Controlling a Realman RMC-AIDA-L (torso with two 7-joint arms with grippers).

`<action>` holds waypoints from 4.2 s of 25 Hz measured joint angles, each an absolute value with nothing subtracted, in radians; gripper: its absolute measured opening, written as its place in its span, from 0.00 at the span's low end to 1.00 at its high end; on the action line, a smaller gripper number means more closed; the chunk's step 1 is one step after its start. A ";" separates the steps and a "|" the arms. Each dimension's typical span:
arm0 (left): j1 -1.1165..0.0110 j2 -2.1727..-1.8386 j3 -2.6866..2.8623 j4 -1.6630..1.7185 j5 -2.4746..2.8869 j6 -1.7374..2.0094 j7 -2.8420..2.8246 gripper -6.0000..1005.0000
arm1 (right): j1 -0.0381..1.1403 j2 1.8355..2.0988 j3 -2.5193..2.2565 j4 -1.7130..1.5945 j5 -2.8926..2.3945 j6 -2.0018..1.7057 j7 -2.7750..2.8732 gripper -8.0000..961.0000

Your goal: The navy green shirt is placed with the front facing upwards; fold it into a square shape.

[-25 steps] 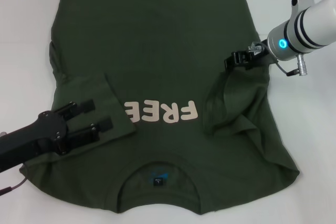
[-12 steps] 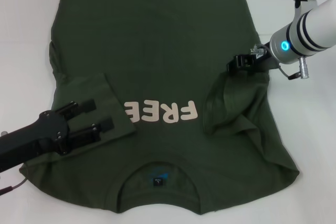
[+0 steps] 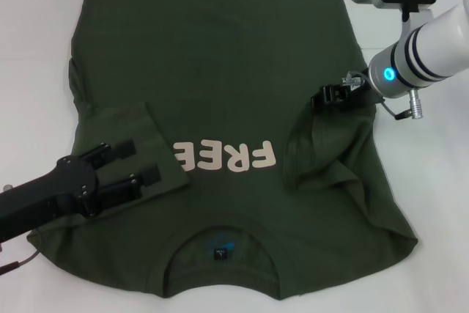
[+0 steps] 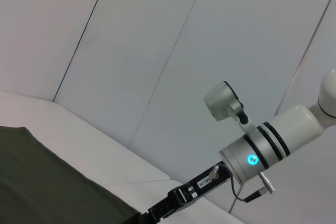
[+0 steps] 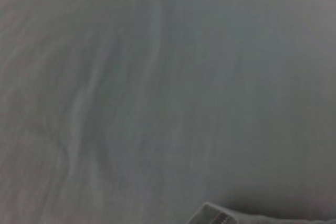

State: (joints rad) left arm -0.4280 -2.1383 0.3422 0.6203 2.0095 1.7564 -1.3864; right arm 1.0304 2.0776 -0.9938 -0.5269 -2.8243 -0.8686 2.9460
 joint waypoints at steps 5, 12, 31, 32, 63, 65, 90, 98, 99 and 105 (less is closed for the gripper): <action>-0.428 -2.138 0.342 0.620 2.010 1.756 -1.384 0.90 | 1.031 2.085 -0.996 -0.509 -2.824 -0.839 2.939 0.58; -0.428 -2.138 0.342 0.619 2.010 1.756 -1.384 0.89 | 1.032 2.086 -1.003 -0.492 -2.824 -0.813 2.937 0.59; -0.428 -2.138 0.340 0.616 2.010 1.749 -1.384 0.88 | 1.030 2.093 -1.072 -0.490 -2.823 -0.759 2.934 0.09; -0.428 -2.138 0.340 0.617 2.010 1.749 -1.384 0.88 | 1.029 2.093 -1.072 -0.490 -2.824 -0.753 2.934 0.05; -0.428 -2.138 0.336 0.617 2.010 1.744 -1.384 0.85 | 0.997 2.091 -1.065 -0.474 -2.761 -0.618 2.932 0.17; -0.428 -2.138 0.335 0.617 2.009 1.744 -1.387 0.85 | 0.976 2.089 -1.065 -0.497 -2.731 -0.629 2.915 0.21; -0.466 -2.001 0.290 0.883 2.414 1.776 -2.195 0.83 | 0.438 1.944 -0.612 -0.735 -1.948 -1.536 2.226 0.87; -0.521 -1.975 0.292 0.890 2.567 1.710 -2.265 0.83 | 0.346 1.936 -0.588 -0.710 -1.951 -1.553 2.172 0.87; -0.531 -1.972 0.293 0.890 2.600 1.701 -2.268 0.83 | 0.344 1.934 -0.588 -0.706 -1.957 -1.555 2.169 0.87; -0.551 -1.969 0.326 0.872 2.667 1.650 -2.278 0.82 | 0.348 1.939 -0.587 -0.699 -2.010 -1.551 2.152 0.87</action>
